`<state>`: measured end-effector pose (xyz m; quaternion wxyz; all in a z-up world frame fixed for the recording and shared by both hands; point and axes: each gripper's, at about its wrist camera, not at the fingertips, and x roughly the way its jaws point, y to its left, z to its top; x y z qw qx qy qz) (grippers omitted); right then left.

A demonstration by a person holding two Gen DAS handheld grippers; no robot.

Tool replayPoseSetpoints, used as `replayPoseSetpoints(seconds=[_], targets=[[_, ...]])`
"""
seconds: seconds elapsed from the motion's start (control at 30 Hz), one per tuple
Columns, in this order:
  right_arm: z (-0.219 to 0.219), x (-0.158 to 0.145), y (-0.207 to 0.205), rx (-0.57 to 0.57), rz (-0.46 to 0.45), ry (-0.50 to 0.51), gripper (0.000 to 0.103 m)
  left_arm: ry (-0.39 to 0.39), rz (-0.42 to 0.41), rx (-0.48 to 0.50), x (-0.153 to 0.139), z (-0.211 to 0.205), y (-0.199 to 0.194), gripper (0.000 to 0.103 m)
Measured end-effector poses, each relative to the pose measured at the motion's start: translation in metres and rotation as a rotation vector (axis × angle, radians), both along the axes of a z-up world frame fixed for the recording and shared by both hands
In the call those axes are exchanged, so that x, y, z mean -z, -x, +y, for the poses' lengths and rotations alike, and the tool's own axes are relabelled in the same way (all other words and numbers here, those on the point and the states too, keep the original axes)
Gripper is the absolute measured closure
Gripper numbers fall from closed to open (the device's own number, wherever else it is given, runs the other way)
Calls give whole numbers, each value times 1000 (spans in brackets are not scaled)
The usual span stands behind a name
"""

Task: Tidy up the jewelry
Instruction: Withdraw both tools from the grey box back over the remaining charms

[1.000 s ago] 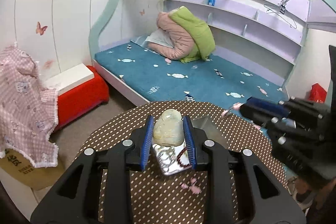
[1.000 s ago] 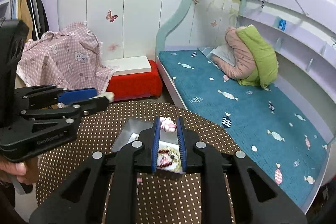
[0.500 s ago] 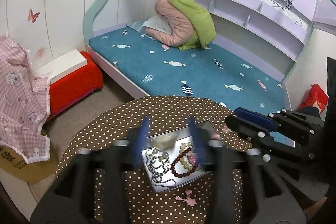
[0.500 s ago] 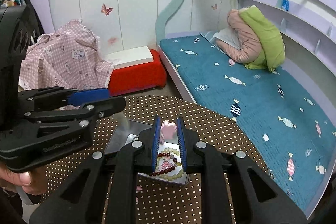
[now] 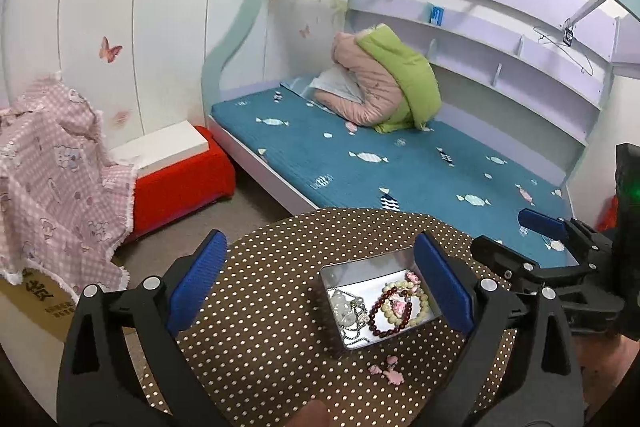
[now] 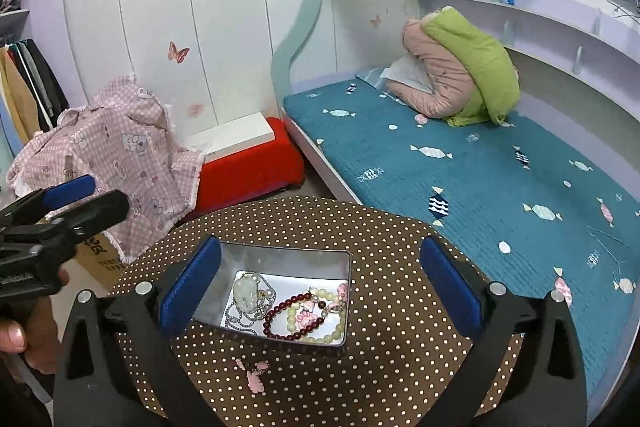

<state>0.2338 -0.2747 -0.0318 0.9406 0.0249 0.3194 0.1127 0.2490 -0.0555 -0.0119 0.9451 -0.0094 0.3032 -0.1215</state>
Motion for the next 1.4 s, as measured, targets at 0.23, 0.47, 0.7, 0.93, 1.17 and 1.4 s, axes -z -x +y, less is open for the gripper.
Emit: replayPoseSetpoints(seconds=[0.23,0.47,0.7,0.93,1.17,1.4], targets=[[-3,-10,20,37,-30,-28,7,6,-29,-21,-9,7,29,7],[-5,-22,51,60,-77,-38,7,-16,-55,-51,-12,11,57,6],[-6,-27,78,93,-112,-25,7,-43,-80,-84,-8,18,86,6],[-4,-30,96,100,-127,-22,7,-45,-92,-103,-3,25,109,6],[1,-25,112,94,-126,-16,7,-27,-79,-112,5,34,123,6],[3,-9,116,90,-86,-5,7,-24,-44,-117,25,40,128,6]])
